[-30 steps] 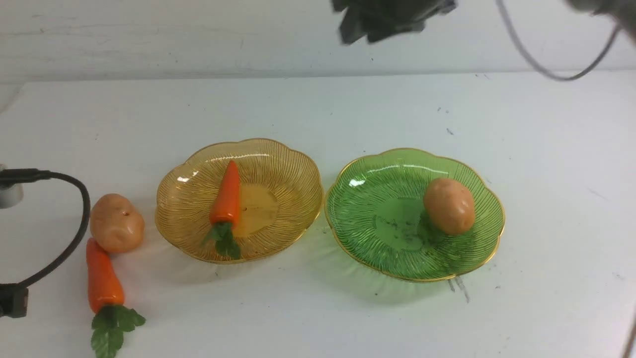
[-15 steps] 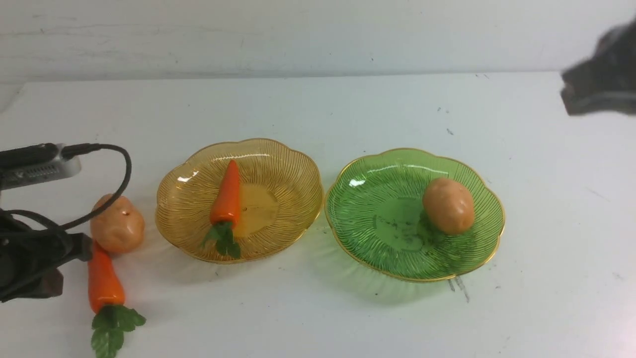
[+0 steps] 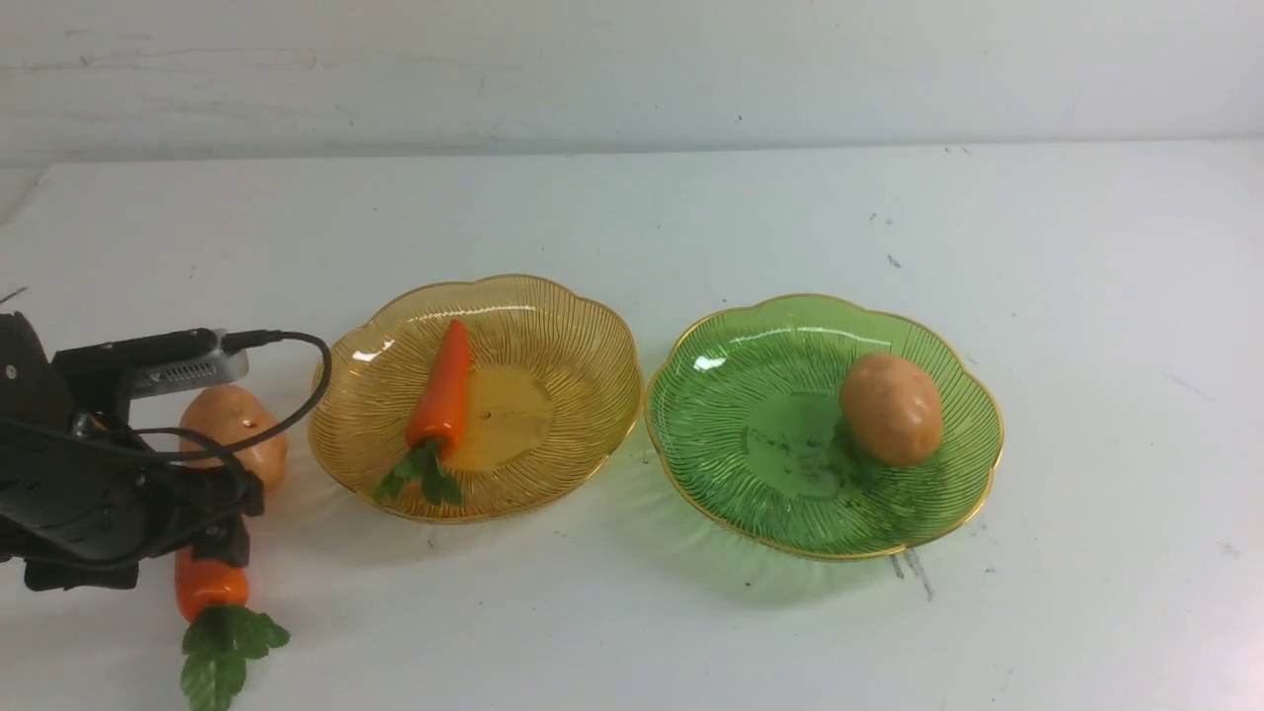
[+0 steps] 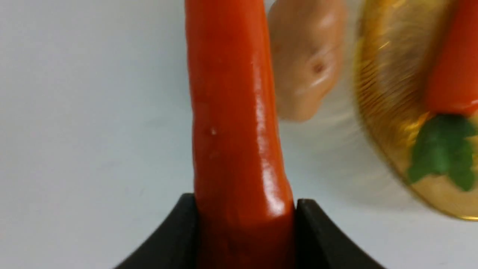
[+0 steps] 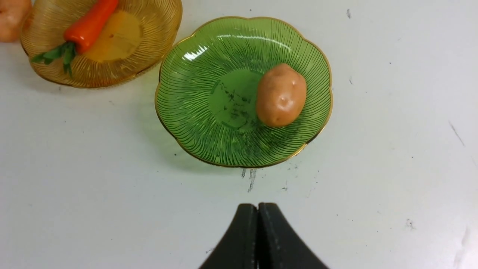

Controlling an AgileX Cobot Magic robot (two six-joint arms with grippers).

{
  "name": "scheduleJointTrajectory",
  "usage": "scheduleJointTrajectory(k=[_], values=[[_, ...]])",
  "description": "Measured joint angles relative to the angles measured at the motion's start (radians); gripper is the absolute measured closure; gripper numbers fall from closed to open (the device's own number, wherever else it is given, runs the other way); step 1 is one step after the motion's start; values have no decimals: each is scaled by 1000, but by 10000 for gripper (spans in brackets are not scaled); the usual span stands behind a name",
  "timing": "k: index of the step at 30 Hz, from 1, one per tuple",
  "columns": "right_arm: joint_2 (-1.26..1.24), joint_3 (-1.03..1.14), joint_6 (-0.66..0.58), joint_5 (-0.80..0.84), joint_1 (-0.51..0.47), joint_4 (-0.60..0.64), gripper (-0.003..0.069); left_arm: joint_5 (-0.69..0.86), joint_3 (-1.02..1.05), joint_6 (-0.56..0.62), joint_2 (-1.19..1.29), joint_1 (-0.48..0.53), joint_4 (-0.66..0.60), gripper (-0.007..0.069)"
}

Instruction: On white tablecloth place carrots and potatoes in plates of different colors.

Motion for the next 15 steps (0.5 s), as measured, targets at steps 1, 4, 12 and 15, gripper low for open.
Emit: scheduleJointTrajectory(k=[1,4,12,15], values=[[0,0,0,-1,0,0,674,-9,-8,13,-4,-18,-22,370],[1,0,0,-8,0,21,674,-46,-51,35,8,-97,-106,370],[1,0,0,-16,0,43,674,-97,-215,56,222,-300,-165,370],[1,0,0,-16,0,47,674,-99,-283,59,327,-334,-150,370]])
